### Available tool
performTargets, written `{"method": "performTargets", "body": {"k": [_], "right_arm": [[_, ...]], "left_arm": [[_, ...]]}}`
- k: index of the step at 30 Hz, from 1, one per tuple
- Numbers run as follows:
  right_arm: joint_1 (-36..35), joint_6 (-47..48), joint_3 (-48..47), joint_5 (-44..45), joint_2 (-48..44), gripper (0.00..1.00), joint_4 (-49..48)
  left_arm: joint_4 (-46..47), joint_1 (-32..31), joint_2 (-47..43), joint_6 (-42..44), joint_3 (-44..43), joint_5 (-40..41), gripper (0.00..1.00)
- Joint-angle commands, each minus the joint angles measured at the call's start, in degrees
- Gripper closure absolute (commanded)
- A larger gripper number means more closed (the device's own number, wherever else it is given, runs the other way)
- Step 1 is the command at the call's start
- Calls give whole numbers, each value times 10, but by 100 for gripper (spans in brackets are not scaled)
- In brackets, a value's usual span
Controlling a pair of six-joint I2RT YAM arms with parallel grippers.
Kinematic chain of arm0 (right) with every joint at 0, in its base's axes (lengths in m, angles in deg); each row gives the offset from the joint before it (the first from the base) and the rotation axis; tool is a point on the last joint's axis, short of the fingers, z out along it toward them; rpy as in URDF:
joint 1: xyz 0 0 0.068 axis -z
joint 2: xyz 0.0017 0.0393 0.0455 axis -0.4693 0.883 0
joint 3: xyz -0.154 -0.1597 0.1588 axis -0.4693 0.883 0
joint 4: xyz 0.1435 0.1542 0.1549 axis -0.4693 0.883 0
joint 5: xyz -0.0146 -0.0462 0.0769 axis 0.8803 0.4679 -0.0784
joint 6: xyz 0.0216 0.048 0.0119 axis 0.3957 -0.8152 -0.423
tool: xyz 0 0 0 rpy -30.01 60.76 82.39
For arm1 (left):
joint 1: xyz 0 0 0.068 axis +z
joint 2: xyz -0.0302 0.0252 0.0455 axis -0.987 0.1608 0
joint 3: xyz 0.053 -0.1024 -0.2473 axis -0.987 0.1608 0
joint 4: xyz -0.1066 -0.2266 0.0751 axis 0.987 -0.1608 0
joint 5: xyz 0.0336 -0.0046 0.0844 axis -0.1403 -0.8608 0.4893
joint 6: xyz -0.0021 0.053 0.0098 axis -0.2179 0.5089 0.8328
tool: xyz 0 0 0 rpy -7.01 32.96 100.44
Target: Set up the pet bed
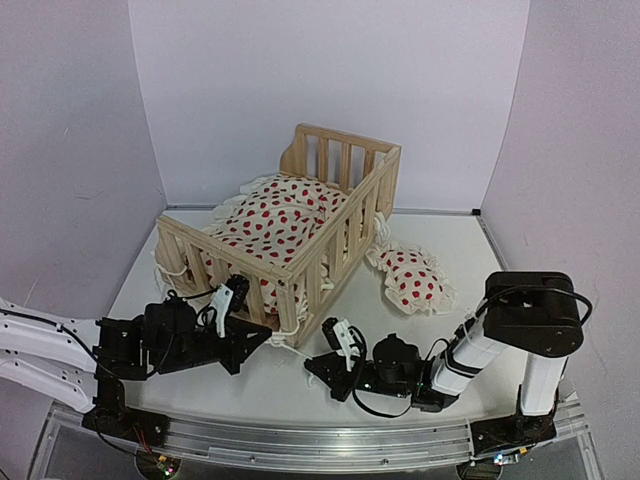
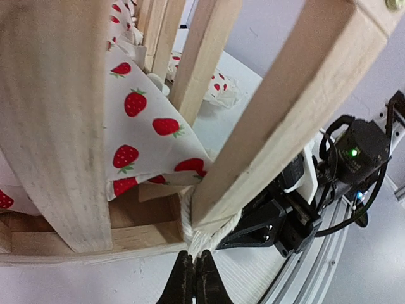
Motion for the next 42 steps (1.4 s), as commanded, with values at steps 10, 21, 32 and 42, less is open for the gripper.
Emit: {"method": "performTargets", "body": {"k": [10,21,32,42], "right_arm": [[-2,12,24,22,-45,100,-8],[-1,34,26,35,-62,100,10],[-2,46,29,43,-79,100,33],[-2,97,-34,-108,-187,100,395]], "left_arm": [[28,2,28,-101,-16,42,100],[36,2,42,-339,63,70,100],[31,2,56,-325,54,61,100],[-40,2,-18,-163,-63,108,100]]}}
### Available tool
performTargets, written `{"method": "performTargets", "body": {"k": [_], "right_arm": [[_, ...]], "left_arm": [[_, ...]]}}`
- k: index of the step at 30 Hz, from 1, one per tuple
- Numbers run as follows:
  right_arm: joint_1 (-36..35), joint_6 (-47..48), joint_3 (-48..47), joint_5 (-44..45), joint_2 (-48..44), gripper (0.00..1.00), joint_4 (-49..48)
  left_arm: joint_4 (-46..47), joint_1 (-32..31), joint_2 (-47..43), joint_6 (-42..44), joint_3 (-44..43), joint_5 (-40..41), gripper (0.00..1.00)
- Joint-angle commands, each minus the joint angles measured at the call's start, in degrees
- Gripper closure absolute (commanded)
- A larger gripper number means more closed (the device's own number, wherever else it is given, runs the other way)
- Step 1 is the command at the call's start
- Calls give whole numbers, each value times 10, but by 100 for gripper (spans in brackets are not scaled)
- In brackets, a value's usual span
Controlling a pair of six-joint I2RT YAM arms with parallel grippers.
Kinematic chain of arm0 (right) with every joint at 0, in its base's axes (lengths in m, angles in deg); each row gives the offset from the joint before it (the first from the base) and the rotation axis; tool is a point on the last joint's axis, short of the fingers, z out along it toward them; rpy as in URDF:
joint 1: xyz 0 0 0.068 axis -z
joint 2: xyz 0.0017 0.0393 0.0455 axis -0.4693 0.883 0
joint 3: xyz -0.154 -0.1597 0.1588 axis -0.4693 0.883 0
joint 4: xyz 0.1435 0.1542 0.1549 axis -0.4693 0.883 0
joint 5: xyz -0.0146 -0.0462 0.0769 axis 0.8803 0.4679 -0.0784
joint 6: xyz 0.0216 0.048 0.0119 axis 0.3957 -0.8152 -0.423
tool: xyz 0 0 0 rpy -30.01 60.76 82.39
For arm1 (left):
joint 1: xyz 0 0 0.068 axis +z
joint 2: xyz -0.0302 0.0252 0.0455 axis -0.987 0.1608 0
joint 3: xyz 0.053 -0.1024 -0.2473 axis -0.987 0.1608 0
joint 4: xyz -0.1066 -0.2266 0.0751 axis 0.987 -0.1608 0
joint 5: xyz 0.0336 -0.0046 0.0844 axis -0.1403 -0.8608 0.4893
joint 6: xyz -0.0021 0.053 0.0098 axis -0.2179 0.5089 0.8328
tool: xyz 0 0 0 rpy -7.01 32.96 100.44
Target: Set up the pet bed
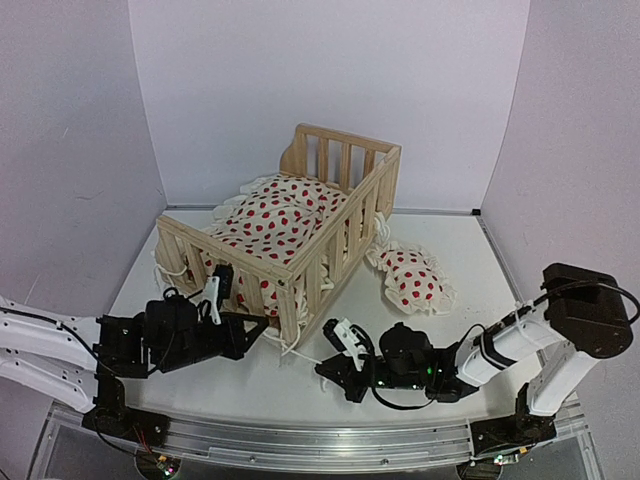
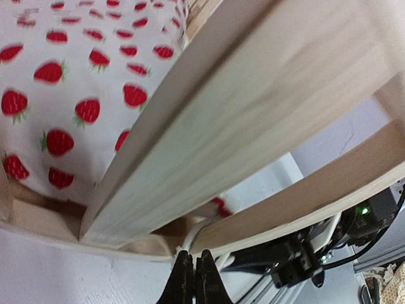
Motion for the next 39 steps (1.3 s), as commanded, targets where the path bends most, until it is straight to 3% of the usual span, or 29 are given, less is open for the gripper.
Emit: {"method": "performTargets", "body": {"k": [1,5,10,13,17,23,31,33,34,35,36,38,39], "right_arm": [[-1,39,-70,-101,-49,100,244],[-1,51,-74,-88,-77,100,346],[-1,39,-101,-19,-109,100,471],[-1,16,-106,57,-135,100,536],[15,-11,-84,114,-170,100,547],[75,-20,-89,153,-144,100,545],[121,-57,-60,189,-145,100,541],[125,-71,-62,207,-153,100,579],[125,-81,-72,224,-163,91,623],[125,-88,-83,247,-176,68,691],[125,-96,-98,263,-194,50,741],[125,-92,-121,267,-253,30,824],[125,-91,-136,267,-280,23,860]], "left_arm": [[-73,2,-25,65,-78,65,100],[-201,2,-4,64,-137,150,100],[-233,2,16,91,-166,197,100],[-269,2,24,55,-164,224,100],[-312,5,26,-7,-137,248,100],[-364,12,48,-90,-105,264,100],[-384,14,34,-147,-55,231,100],[-383,15,16,-146,-43,212,100],[-383,14,2,-134,-41,199,100],[-383,13,-15,-112,-43,184,88],[-380,12,-36,-89,-48,165,60],[-353,8,-82,-11,-62,108,37],[-336,7,-106,34,-71,68,31]]}}
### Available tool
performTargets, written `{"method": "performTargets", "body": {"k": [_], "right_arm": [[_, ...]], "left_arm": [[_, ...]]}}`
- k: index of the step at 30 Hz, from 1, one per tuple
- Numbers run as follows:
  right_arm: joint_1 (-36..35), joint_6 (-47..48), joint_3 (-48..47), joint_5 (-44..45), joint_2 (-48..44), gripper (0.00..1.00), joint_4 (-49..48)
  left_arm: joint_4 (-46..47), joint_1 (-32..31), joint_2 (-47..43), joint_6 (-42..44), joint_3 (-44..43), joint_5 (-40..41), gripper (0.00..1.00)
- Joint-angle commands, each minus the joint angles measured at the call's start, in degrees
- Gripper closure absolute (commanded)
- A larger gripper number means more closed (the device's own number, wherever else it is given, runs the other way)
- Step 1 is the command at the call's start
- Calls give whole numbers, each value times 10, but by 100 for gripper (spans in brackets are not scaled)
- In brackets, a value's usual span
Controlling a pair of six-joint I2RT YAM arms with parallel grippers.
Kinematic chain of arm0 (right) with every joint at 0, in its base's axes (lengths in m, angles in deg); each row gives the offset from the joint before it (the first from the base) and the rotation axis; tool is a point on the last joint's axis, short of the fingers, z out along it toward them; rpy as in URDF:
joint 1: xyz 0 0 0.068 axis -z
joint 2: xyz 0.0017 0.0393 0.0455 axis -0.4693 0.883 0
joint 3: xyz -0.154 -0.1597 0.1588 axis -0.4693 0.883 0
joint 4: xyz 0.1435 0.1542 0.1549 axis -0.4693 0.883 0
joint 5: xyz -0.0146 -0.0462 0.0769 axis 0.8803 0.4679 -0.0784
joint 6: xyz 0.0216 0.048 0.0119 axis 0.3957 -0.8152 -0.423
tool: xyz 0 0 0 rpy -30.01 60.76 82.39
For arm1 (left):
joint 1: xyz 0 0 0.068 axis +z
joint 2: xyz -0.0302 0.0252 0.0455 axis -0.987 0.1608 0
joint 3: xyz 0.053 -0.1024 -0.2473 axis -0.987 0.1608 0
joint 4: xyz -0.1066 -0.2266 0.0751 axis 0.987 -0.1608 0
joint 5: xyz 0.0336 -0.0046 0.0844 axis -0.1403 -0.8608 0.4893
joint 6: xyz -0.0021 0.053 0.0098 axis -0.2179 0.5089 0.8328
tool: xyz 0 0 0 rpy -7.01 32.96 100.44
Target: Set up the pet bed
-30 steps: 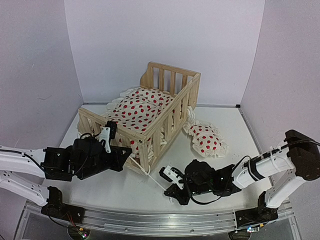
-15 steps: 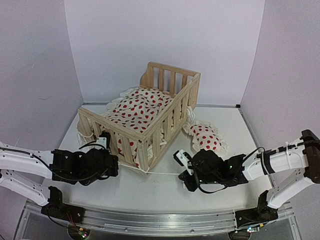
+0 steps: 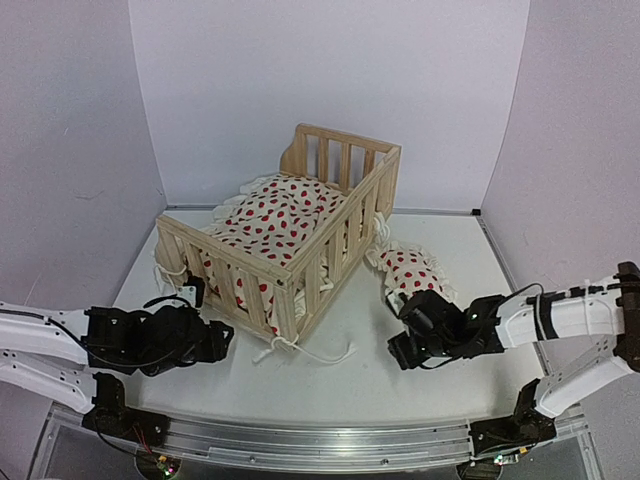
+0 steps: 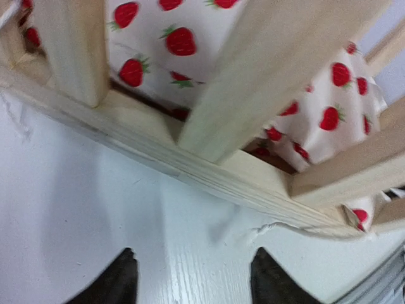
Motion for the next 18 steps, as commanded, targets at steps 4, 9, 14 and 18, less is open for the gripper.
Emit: {"method": "performTargets", "body": {"k": [4,9,14,18], "right_arm": [[11,-44,-151,28,-144,5,285],[10,-101,-361,-26,-60,2,287],[11,-120,-527,51,30,2,287],[10,-122,-647,97,126,6,317]], "left_arm": [[94,0,-136,281,-69,-313,23],[85,1,-79,395,-228,-406,19],[48,6,52,492,-424,-360,13],[-20,53,140,501,-544,-271,11]]}}
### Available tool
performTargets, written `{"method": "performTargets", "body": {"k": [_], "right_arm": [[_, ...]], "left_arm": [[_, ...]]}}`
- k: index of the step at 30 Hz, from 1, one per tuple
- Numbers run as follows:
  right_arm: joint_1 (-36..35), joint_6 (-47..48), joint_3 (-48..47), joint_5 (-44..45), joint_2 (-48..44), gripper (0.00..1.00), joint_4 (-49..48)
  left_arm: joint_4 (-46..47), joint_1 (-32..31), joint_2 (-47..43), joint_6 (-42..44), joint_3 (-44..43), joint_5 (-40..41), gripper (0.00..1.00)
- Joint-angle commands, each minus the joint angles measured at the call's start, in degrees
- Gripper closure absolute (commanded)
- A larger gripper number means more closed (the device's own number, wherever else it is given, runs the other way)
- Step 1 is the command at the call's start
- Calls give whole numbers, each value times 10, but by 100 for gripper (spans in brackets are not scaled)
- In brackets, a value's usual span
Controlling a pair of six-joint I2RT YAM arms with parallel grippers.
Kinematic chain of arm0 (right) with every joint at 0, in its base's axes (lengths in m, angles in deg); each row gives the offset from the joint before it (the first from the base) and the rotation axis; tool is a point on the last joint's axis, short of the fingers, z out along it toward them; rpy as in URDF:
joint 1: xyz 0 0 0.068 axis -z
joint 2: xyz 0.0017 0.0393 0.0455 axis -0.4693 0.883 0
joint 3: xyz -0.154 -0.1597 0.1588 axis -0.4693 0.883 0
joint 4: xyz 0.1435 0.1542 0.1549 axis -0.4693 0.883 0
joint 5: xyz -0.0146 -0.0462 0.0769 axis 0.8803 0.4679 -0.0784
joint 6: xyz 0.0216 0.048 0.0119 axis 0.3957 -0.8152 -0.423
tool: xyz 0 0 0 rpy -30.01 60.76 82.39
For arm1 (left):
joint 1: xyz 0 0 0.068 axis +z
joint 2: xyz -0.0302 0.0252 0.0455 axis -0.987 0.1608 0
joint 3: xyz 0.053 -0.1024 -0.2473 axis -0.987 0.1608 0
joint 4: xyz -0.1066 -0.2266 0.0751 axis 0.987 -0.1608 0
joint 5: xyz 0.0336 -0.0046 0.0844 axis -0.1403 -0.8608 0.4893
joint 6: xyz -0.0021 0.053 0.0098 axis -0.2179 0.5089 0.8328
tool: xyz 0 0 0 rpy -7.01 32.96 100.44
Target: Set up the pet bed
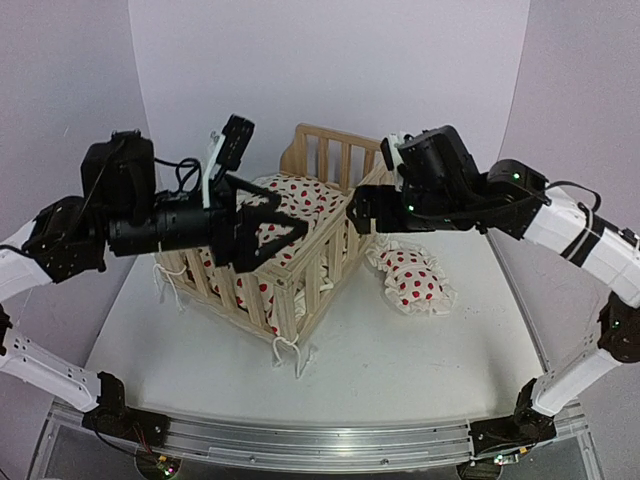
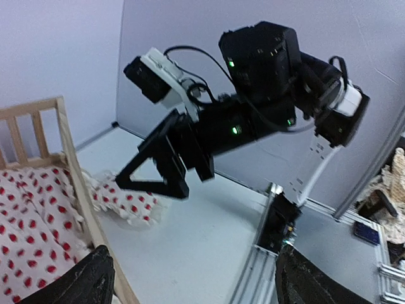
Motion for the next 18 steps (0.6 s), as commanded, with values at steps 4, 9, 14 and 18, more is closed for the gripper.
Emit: {"method": "performTargets", "body": {"k": [4,9,14,18], "right_arm": [[-2,-17,-195,105,166,9,84],[5,-73,-264,150,231,29,134],[31,-107,-295,114,264,39,184],[40,-116,-296,80,278,51,196]], "left_arm": [[-85,147,86,31,-128,68,10],[-105,244,90,19,-139,86,10],[-115,262,77,23,-129,118,10],[-115,264,58,21,-115,144,10]]}}
